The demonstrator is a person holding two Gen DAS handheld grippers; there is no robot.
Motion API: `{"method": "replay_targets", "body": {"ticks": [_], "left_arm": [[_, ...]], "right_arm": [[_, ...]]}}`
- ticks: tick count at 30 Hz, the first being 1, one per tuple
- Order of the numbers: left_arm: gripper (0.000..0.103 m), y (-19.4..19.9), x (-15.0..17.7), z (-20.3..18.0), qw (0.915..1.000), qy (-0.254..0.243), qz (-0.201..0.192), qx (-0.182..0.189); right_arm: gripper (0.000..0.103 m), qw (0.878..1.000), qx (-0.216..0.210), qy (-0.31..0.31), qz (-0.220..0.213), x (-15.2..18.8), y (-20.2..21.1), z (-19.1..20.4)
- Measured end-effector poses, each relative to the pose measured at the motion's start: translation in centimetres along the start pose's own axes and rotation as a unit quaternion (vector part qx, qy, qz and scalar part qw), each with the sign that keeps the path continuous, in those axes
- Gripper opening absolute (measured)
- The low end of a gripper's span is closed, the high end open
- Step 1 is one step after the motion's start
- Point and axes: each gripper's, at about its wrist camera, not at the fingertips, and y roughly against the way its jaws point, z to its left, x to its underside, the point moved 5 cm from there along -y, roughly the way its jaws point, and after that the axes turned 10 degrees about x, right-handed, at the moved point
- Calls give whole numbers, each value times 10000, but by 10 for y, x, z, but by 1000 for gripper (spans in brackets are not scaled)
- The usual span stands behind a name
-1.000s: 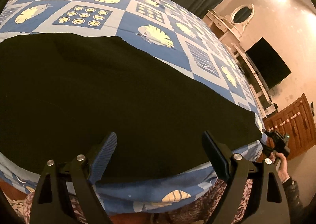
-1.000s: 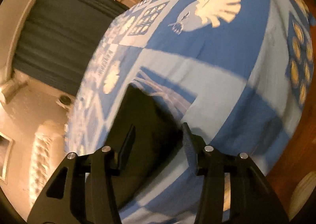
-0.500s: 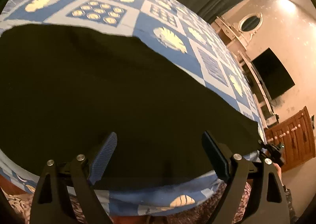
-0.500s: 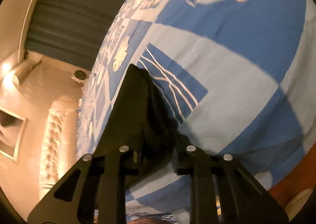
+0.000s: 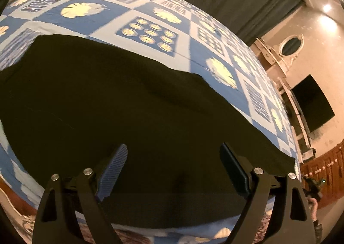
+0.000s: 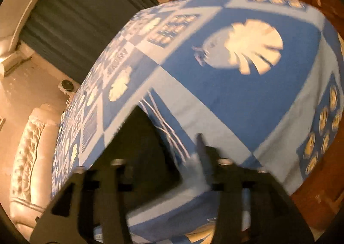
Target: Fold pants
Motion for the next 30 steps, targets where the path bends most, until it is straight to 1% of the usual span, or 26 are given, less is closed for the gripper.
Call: {"method": "replay_targets", "body": {"ticks": [2,4,6,7,9,11,14,15,16,18,20,21,22,24,26,27,30], "left_arm": [[86,4,-5,10,10000,1,-65,26],[86,11,-10,19,9998,-6,-203,-43],[86,17,-16,27,9992,12,-351,-195],[86,21,-19,34,9989,63,-395,-239],[86,24,-22,43,9989,194,-421,-118],[86,24,-24,49,9987,305,-412,57],[86,21,-26,52,9987,342,-346,136],[87,20,-26,52,9988,331,-317,147],[88,18,-26,52,9990,290,-279,167],[90,16,-25,51,9994,199,-233,173],[91,15,-25,49,9997,99,-182,145],[91,14,-24,49,9997,85,-153,144],[91,14,-24,50,9997,92,-138,166],[95,12,-25,52,9995,122,-93,276],[98,12,-25,51,9989,59,-23,459],[98,11,-24,51,9987,4,12,508],[98,10,-24,50,9988,-66,56,489]], "right_arm": [[60,9999,-44,126,60,-5,-4,4],[62,9981,-415,45,448,-10,-24,10],[62,9925,-838,-265,855,-10,-47,3],[62,9906,-920,-387,937,-8,-53,1],[62,9849,-1226,-654,1034,-9,-63,-7],[62,9794,-1516,-683,1143,-9,-65,-6],[62,9640,-1989,-344,1733,-1,-73,11],[62,9619,-1962,-87,1904,3,-75,18],[62,9616,-1903,94,1974,4,-77,23],[62,9577,-1958,89,2108,2,-80,26],[54,9566,-1936,82,2177,2,-82,25],[40,9578,-1818,142,2220,2,-84,24],[23,9585,-1708,174,2274,4,-87,23],[22,9583,-1624,135,2348,7,-90,21],[22,9610,-1591,156,2257,7,-86,21],[21,9621,-1565,144,2228,10,-83,21],[21,9660,-1462,33,2131,12,-74,22]]}}
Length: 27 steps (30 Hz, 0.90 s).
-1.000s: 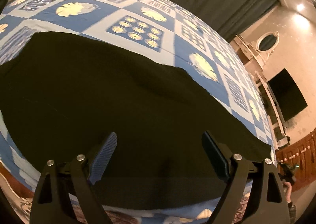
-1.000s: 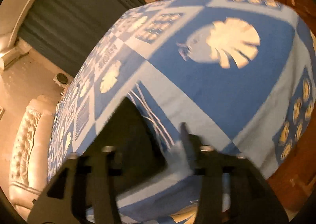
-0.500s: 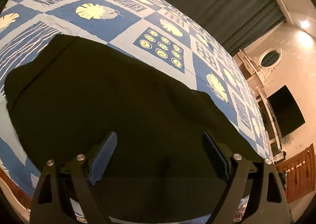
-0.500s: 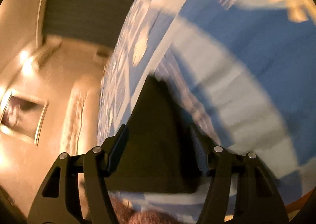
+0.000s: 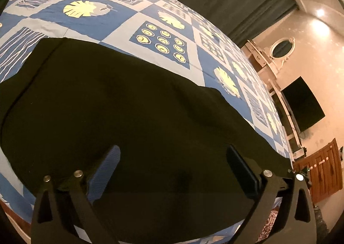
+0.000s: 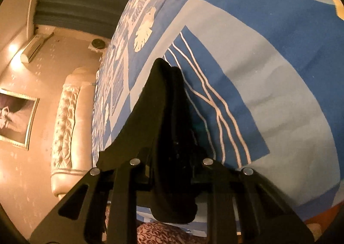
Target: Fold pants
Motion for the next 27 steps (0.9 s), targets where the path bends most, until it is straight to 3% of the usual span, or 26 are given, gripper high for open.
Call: {"method": "replay_targets", "body": {"ticks": [8,16,21,27], "left_arm": [[98,-5,3,-4,9994,-231,87,-230],[98,-7,1,-5,9987,-323,146,-359],[98,-10,2,-7,9975,-441,213,-518],[98,-10,2,-5,9979,-412,193,-456]], "right_arm": [[19,9984,-271,315,-378,10,18,68],[19,9927,-523,928,-562,39,18,182],[19,9882,-593,1350,-425,74,-20,259],[19,9819,-481,1830,-105,120,-78,321]]}}
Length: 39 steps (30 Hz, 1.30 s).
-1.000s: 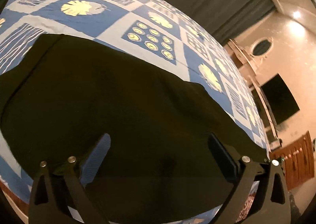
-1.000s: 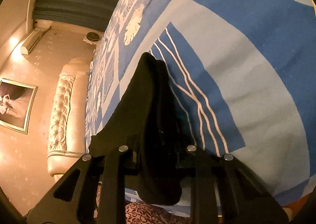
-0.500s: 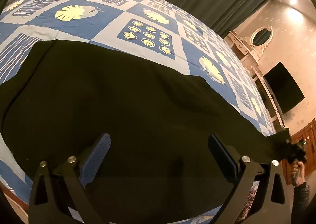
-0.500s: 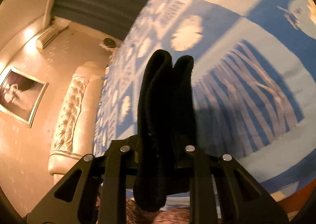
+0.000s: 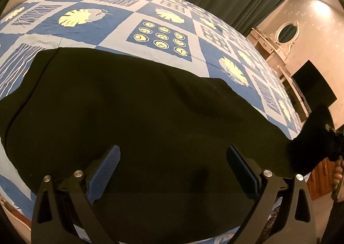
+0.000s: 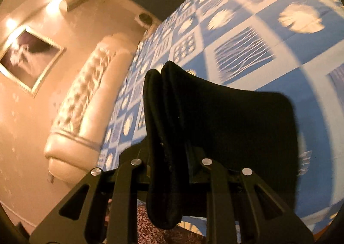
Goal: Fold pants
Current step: 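Carry the held pant leg with the right gripper over the folded pants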
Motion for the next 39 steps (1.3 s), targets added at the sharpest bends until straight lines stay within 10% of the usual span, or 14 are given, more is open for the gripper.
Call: {"method": "replay_targets", "body": {"ticks": [18,28,33,39], "left_arm": [[98,0,1,-1,10000,-2,-3,12],[98,0,1,-1,10000,-14,0,-2],[98,1,0,1,10000,22,-31,59],[98,2,-1,3,10000,26,-34,69]], "right_arm": [[28,9862,1151,880,802,96,-161,62],[70,9828,640,1341,1101,135,-168,100],[70,9831,-110,1313,1273,135,-140,115],[71,9922,-51,1080,619,81,-47,69]]}}
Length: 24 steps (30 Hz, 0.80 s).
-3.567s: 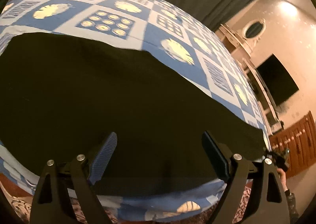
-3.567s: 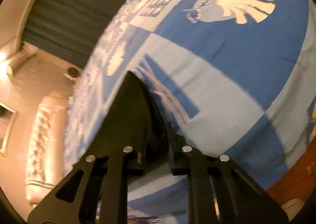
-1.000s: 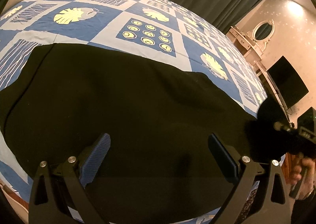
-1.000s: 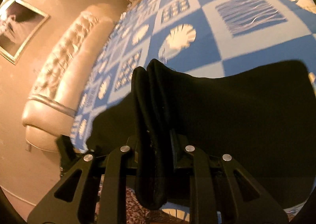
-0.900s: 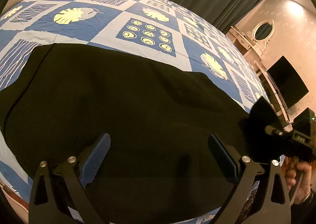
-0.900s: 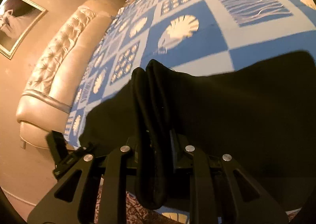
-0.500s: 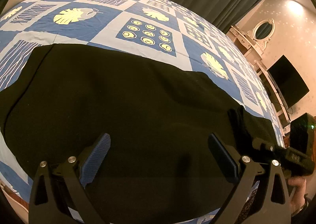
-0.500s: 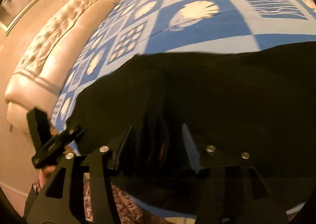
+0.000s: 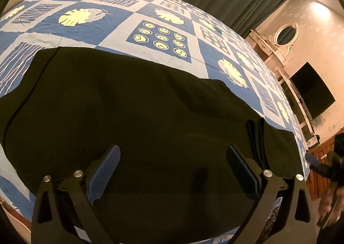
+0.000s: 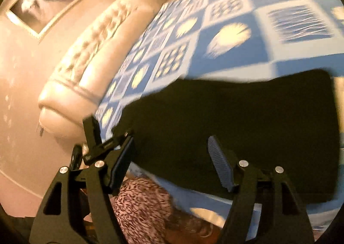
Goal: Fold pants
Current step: 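Carry the held pant leg with the right gripper over the folded pants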
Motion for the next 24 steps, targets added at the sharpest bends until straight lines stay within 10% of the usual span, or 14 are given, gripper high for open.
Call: {"method": "replay_targets", "body": {"ticks": [8,14,19,24], "left_arm": [[98,0,1,-1,10000,-8,1,-9],[98,0,0,0,10000,-25,7,-42],[98,0,0,0,10000,-25,6,-39],[98,0,0,0,10000,-24,4,-39]], "right_arm": [[71,9799,349,-1951,-237,14,75,-176],[69,9677,-706,-2355,565,39,36,-189],[26,9732,-374,-2082,903,47,19,-190],[22,9798,-162,-1742,964,47,15,-190]]}}
